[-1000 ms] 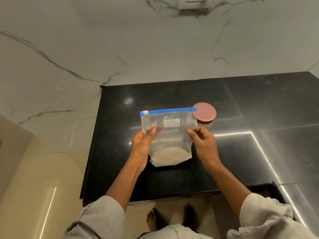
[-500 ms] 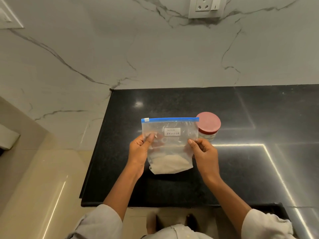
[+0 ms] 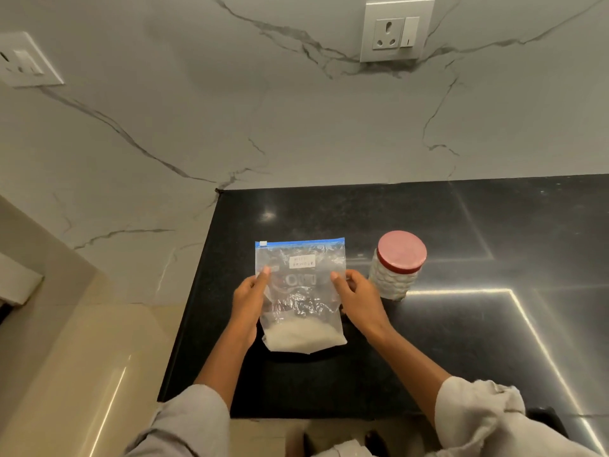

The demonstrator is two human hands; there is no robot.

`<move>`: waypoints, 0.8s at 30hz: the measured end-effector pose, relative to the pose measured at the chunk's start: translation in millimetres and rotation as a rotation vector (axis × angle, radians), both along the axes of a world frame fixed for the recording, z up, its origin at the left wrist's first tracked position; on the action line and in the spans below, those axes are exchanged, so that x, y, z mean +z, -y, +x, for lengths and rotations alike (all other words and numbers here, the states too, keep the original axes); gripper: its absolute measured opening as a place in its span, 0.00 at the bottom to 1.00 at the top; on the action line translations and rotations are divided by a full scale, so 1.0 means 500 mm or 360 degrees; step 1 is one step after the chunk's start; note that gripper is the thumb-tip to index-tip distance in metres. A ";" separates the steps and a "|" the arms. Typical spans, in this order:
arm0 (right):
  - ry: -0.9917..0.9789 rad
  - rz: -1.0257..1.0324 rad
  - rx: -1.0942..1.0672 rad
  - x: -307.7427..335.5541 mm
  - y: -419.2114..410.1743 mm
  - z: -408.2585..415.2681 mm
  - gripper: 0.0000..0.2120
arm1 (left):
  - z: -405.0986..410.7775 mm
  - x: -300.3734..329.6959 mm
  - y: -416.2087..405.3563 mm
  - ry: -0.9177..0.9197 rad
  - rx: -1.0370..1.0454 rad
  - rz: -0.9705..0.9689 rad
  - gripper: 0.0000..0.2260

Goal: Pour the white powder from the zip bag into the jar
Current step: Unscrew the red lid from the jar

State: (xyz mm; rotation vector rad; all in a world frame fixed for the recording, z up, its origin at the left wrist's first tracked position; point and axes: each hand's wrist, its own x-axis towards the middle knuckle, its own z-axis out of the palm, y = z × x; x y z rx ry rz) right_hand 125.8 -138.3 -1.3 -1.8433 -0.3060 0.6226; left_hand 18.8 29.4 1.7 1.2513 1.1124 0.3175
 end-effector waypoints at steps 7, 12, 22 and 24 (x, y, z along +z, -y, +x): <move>0.0708 0.0121 -0.0271 0.068 0.163 -0.016 0.05 | -0.045 0.021 0.064 0.0242 0.0020 0.1307 0.17; 0.1438 -0.0562 -0.0270 0.134 0.148 0.089 0.16 | 0.040 0.047 0.156 0.0568 -0.0469 0.1769 0.14; 0.1099 -0.1115 0.0291 0.101 0.123 0.151 0.40 | 0.163 -0.017 0.190 -0.0223 -0.1294 0.2197 0.24; 0.1075 -0.1068 0.0264 0.101 0.124 0.150 0.40 | 0.163 -0.025 0.185 -0.0269 -0.1316 0.2195 0.24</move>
